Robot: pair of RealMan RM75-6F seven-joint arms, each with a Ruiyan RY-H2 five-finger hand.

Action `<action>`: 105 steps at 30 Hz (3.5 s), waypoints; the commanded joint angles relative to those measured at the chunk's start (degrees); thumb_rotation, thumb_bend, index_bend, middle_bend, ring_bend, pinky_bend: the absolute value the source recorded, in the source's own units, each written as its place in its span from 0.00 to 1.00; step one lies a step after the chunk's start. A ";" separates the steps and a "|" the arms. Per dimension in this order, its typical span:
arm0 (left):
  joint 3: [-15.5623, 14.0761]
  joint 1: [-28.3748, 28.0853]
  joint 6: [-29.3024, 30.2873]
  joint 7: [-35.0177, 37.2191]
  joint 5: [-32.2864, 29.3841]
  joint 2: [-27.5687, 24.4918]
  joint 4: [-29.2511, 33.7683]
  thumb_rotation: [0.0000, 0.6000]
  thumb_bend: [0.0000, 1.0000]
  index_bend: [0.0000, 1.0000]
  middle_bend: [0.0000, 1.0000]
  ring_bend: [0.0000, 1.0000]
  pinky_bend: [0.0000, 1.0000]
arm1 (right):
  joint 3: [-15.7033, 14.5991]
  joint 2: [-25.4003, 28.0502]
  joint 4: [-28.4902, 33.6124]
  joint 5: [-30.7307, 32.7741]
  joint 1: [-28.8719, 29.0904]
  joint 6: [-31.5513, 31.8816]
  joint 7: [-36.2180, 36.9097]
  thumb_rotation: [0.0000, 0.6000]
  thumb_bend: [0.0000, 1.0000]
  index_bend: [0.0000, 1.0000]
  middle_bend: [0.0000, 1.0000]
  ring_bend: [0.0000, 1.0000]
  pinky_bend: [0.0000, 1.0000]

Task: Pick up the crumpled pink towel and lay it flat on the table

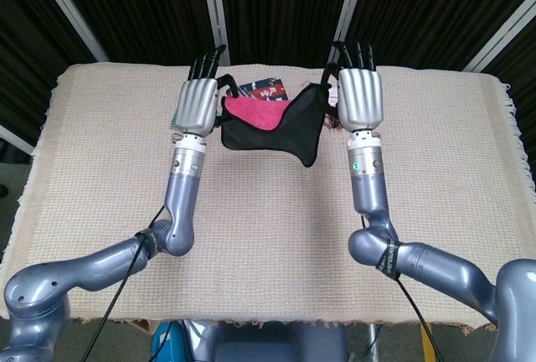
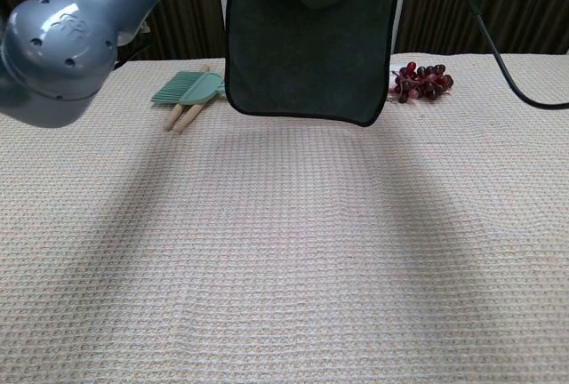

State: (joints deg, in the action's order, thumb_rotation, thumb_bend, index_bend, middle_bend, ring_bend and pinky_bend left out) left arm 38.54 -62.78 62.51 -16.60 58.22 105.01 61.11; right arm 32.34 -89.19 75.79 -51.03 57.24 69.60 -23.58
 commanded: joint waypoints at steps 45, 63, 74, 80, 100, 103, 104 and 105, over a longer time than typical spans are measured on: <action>-33.40 31.83 20.57 6.91 15.44 -11.79 40.20 1.00 0.44 0.59 0.05 0.00 0.00 | -26.41 1.51 30.22 -17.55 -24.76 15.36 0.41 1.00 0.47 0.61 0.20 0.08 0.00; -39.63 36.62 19.38 6.66 19.44 -10.05 37.86 1.00 0.44 0.59 0.05 0.00 0.00 | -32.43 0.51 27.84 -22.13 -31.63 15.99 4.30 1.00 0.47 0.61 0.20 0.08 0.00; -40.88 38.38 17.33 5.55 20.15 -7.20 34.58 1.00 0.44 0.59 0.05 0.00 0.00 | -33.68 -0.42 26.26 -23.23 -33.85 13.90 4.31 1.00 0.47 0.61 0.20 0.08 0.00; -40.96 39.00 15.78 5.48 19.75 -5.98 32.81 1.00 0.44 0.59 0.05 0.00 0.00 | -34.03 -1.78 24.68 -22.83 -34.66 12.06 4.40 1.00 0.47 0.61 0.20 0.08 0.00; -39.61 39.24 11.12 4.31 19.09 -2.01 30.78 1.00 0.23 0.30 0.02 0.00 0.00 | -32.98 -3.56 23.16 -21.95 -35.23 7.20 2.25 1.00 0.47 0.26 0.13 0.01 0.00; -39.62 39.31 10.45 4.22 18.84 -2.55 31.47 1.00 0.16 0.20 0.00 0.00 0.00 | -33.24 -2.97 23.93 -21.71 -35.29 6.37 1.57 1.00 0.44 0.05 0.03 0.00 0.00; -39.62 39.35 10.29 4.19 18.79 -2.79 31.75 1.00 0.15 0.18 0.00 0.00 0.00 | -33.36 -2.75 24.20 -21.69 -35.32 6.14 1.30 1.00 0.42 0.01 0.01 0.00 0.00; -39.63 39.38 10.18 4.10 18.81 -3.06 32.03 1.00 0.14 0.17 0.00 0.00 0.00 | -33.44 -2.54 24.49 -21.66 -35.37 6.01 0.99 1.00 0.40 0.00 0.00 0.00 0.00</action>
State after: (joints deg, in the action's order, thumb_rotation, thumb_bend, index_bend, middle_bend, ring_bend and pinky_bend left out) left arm -1.08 -23.44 72.81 -12.43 77.06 102.11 92.98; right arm -0.97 -91.94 100.03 -72.74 21.93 75.78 -22.34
